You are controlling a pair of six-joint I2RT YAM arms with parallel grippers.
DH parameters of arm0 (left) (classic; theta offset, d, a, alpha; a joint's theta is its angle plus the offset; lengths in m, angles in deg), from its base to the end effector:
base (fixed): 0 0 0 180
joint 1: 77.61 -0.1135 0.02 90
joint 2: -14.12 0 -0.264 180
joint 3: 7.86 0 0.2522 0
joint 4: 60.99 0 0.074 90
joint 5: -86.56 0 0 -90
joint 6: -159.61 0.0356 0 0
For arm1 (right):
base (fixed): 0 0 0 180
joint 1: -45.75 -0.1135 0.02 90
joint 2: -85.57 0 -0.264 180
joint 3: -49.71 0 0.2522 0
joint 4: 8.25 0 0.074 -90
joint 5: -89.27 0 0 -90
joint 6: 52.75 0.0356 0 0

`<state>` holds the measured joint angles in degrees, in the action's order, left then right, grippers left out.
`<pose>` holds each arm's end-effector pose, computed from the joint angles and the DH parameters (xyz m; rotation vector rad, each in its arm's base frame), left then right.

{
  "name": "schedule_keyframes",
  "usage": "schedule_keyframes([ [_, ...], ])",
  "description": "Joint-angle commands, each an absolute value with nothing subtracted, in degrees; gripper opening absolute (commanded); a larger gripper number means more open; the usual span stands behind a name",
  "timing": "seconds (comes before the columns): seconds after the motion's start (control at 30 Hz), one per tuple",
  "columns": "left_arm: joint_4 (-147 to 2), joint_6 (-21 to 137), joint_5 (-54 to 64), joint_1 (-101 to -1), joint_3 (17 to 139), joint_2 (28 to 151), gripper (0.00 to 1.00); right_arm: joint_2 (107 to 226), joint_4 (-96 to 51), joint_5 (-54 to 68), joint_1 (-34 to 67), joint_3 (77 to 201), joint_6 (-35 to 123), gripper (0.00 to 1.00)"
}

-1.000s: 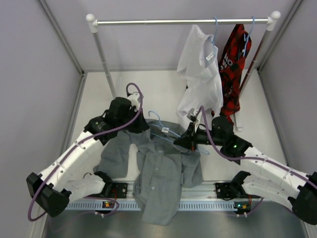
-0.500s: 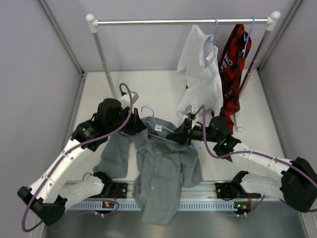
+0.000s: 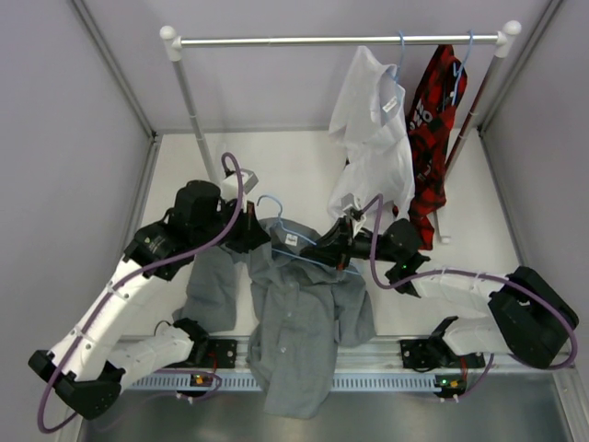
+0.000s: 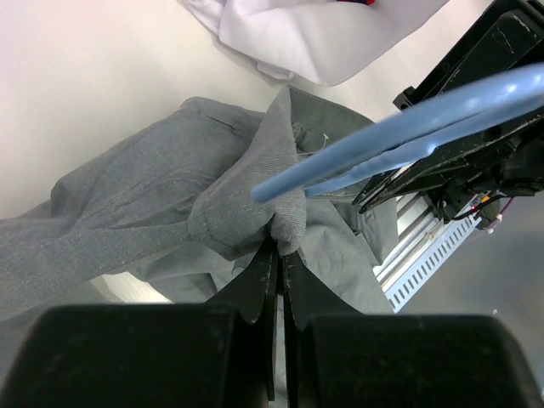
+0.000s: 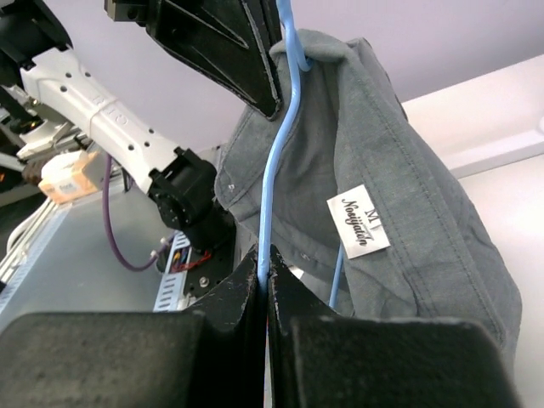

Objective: Place the shirt on the hanger

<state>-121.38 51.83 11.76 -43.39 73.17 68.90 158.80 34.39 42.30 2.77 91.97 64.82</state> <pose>0.1466 -0.1110 0.3799 0.4794 2.2052 -0.7931 0.1722 0.1937 0.2567 -0.8895 1.3423 1.4941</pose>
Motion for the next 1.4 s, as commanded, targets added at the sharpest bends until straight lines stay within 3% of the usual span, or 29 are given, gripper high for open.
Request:
schedule_keyframes([
  [0.0, -123.09, 53.00, 13.08, -43.33, 75.77, 69.48, 0.00, 158.52, 51.21, 39.45, 3.04, 91.69, 65.64, 0.00],
  [0.17, -123.44, 53.26, 13.87, -43.33, 77.00, 70.01, 0.00, 160.19, 52.43, 38.13, 2.42, 91.78, 65.46, 0.00],
  [0.3, -123.44, 55.37, 16.51, -43.33, 78.67, 69.40, 0.32, 160.36, 55.76, 37.33, 2.42, 91.25, 66.17, 0.00],
  [0.33, -123.44, 55.81, 17.12, -43.33, 79.81, 69.14, 0.50, 160.54, 56.56, 37.24, 2.42, 91.16, 66.69, 0.00],
  [0.4, -123.79, 57.47, 17.74, -43.33, 81.39, 68.96, 0.65, 160.89, 57.97, 36.98, 2.33, 91.07, 67.39, 0.00],
  [0.43, -124.05, 58.09, 18.27, -43.33, 83.14, 68.87, 0.89, 161.24, 59.36, 36.98, 2.42, 90.99, 68.09, 0.00],
  [0.47, -124.49, 59.92, 18.97, -43.33, 84.37, 68.61, 0.98, 161.42, 60.16, 36.89, 2.42, 90.72, 68.45, 0.00],
  [0.7, -127.57, 68.54, 14.86, -43.33, 95.01, 64.40, 0.98, 161.95, 67.02, 36.10, 2.42, 87.47, 70.30, 0.00],
  [0.9, -121.77, 76.28, 8.60, -43.33, 93.79, 62.54, 0.98, 158.70, 67.38, 36.54, 2.51, 85.71, 70.74, 0.00],
  [1.2, -107.91, 85.69, 29.42, -43.33, 82.90, 59.74, 0.98, 149.66, 66.24, 37.77, 2.95, 81.76, 70.83, 0.00],
  [1.37, -106.21, 86.40, 35.40, -43.33, 84.38, 60.43, 0.98, 145.87, 60.88, 39.35, 3.03, 81.15, 69.42, 0.00],
])
